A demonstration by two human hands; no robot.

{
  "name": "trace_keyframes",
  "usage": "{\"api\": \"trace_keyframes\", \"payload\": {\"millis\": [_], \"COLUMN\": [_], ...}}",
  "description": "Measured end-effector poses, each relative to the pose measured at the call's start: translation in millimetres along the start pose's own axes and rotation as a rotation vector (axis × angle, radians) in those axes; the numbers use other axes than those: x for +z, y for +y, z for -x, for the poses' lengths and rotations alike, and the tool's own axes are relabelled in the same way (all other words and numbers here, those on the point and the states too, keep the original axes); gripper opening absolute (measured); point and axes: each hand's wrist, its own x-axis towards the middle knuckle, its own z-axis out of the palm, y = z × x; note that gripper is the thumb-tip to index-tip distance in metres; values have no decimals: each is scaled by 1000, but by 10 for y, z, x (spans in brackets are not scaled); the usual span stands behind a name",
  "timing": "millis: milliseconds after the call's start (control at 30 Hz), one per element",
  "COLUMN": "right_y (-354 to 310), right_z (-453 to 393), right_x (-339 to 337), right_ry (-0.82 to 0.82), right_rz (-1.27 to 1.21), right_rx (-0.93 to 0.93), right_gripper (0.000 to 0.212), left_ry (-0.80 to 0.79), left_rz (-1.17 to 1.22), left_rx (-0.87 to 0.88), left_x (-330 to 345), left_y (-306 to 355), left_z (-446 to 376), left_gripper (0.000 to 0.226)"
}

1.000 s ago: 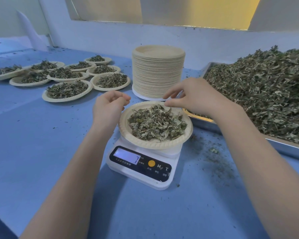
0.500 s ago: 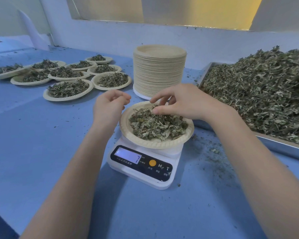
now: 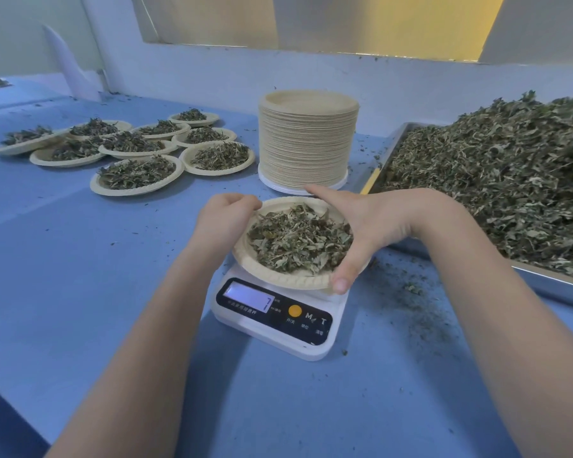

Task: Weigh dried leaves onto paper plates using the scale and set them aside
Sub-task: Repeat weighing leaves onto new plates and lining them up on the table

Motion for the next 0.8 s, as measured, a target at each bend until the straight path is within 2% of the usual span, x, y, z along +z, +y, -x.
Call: {"api": "trace_keyframes", "payload": {"millis": [100,233,433,567,700,800], "right_y": [29,3,-325,-562,-677,-711], "right_z": [-12,-46,-343,-799,-1191,-1387], "right_x": [9,43,-84,-54,32,50], "right_ry": [-8,113,244,223,103,66], "right_rz": [5,-73,-160,-21,43,106], "right_rx": [-5,-96,-258,-238,-154,-135], "right_gripper": [151,147,138,136,137,130], "left_ry": [0,46,211,269,215,190], "left_rz": [-8,54,140,124,10,-55], "left_rx": [13,7,19,-60,-112,-161], "left_x": [26,-72,-650,-971,-1060,-1063], "left_y": [10,85,131,-83,-354,-489], "left_z": [19,12,-128,-208,-267,-386], "left_gripper": [21,22,20,23,31,34]}}
